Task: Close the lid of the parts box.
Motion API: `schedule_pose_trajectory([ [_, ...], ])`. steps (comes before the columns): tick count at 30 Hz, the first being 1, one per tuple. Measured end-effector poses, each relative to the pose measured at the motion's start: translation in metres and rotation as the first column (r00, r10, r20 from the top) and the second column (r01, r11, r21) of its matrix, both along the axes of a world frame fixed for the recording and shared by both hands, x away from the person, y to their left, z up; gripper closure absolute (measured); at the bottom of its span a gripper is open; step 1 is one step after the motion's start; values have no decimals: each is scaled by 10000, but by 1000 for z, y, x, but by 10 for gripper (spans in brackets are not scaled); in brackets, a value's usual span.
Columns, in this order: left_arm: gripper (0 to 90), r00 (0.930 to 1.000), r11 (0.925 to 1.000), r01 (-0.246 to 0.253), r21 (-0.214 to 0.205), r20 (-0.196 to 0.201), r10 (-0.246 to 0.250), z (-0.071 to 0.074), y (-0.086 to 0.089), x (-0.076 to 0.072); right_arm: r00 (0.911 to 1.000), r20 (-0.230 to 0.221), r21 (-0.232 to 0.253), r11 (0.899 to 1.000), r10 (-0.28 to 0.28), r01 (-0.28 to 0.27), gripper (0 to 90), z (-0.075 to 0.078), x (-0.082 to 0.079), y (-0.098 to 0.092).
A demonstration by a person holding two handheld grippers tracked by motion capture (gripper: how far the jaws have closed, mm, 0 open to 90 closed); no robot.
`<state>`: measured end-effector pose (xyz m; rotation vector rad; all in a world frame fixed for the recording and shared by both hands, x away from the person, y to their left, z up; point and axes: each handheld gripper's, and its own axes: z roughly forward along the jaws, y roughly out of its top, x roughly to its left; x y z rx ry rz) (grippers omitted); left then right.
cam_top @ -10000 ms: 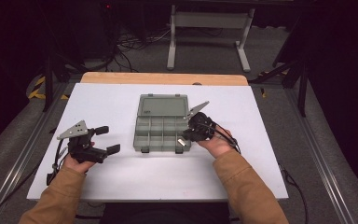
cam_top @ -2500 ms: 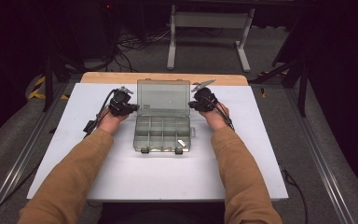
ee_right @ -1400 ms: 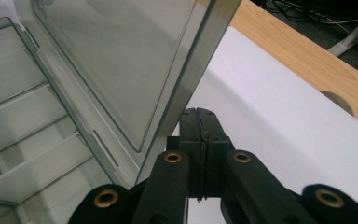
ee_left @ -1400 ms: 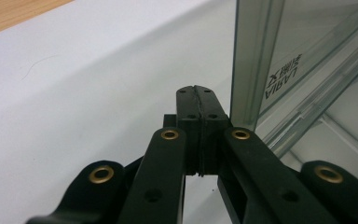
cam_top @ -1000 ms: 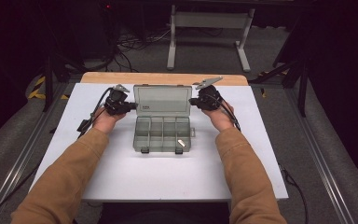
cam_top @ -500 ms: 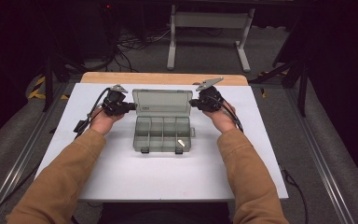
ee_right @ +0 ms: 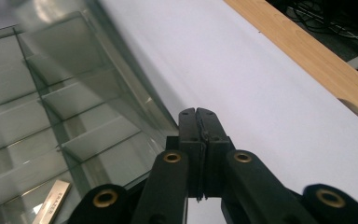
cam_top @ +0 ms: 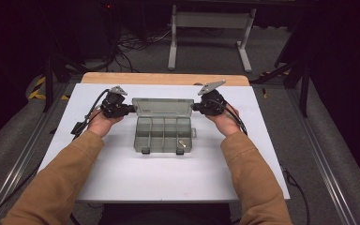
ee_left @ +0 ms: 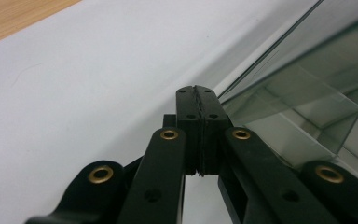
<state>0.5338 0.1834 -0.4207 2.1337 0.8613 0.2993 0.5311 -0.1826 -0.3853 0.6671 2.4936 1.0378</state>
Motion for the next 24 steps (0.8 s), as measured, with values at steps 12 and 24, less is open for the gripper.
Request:
schedule_pose_trajectory([
  [12,893,9999,9994,162,302,-28,-161,5,2,-10,9989,-121,-115,9989,450,-451,895,4,-18,-1],
  [24,894,9924,9929,1161,270,-449,-1148,16,1,-25,9950,-267,-91,9953,959,-961,895,11,-40,4],
])
